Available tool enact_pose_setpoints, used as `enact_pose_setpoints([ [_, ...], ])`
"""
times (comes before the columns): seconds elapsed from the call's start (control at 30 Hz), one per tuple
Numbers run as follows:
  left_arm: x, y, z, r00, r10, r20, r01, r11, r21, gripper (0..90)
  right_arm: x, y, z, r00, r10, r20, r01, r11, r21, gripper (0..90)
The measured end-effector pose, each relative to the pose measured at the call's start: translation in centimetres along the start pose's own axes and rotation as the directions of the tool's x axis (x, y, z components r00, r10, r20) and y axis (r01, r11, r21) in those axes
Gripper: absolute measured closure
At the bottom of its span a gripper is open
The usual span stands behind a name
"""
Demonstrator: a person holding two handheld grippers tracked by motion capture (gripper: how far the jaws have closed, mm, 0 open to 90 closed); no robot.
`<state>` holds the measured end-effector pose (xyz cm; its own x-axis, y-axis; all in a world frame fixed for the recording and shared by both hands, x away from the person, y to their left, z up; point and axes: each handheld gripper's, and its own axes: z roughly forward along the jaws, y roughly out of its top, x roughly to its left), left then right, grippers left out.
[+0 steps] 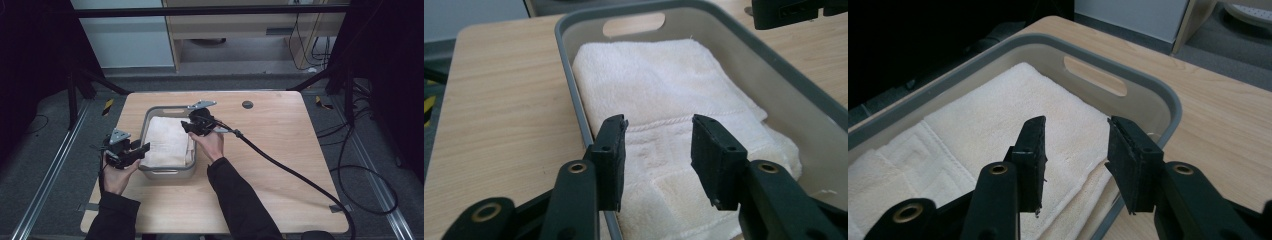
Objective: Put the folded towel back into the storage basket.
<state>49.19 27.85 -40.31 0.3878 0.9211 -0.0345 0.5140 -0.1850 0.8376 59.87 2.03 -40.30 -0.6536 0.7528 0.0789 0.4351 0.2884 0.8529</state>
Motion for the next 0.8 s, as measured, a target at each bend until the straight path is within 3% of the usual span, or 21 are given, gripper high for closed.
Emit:
enact_pose_setpoints([
  [0.13,-0.5,0.3,-0.6,0.9998,0.016,0.008,-0.015,0.9994,-0.03,51.5,-0.7,0.2,-1.9,0.9998,0.019,-0.01,-0.019,0.999,-0.04,52.9],
  [0.37,-1.2,0.1,-1.5,0.9985,0.03,0.047,-0.026,0.996,-0.085,42.6,-2.3,-0.5,-5.7,0.9999,0.01,-0.012,-0.011,0.996,-0.083,39.3],
  [0.53,-1.3,-0.6,-2.1,0.9982,0.035,0.049,-0.03,0.9953,-0.092,39.1,-3.7,-2.1,-8.6,0.9997,0.02,-0.015,-0.022,0.996,-0.085,30.7],
  [0.6,-1.2,-0.8,-2.2,0.998,0.021,0.059,-0.015,0.9946,-0.103,37.4,-4.4,-3.1,-9.7,0.9999,0.013,-0.007,-0.013,0.996,-0.084,27.3],
  [0.8,-1.8,-1.7,-2.5,0.9966,0.044,0.07,-0.036,0.9934,-0.109,33.5,-6.4,-6.5,-12.2,0.9995,0.023,0.022,-0.021,0.997,-0.077,16.7],
])
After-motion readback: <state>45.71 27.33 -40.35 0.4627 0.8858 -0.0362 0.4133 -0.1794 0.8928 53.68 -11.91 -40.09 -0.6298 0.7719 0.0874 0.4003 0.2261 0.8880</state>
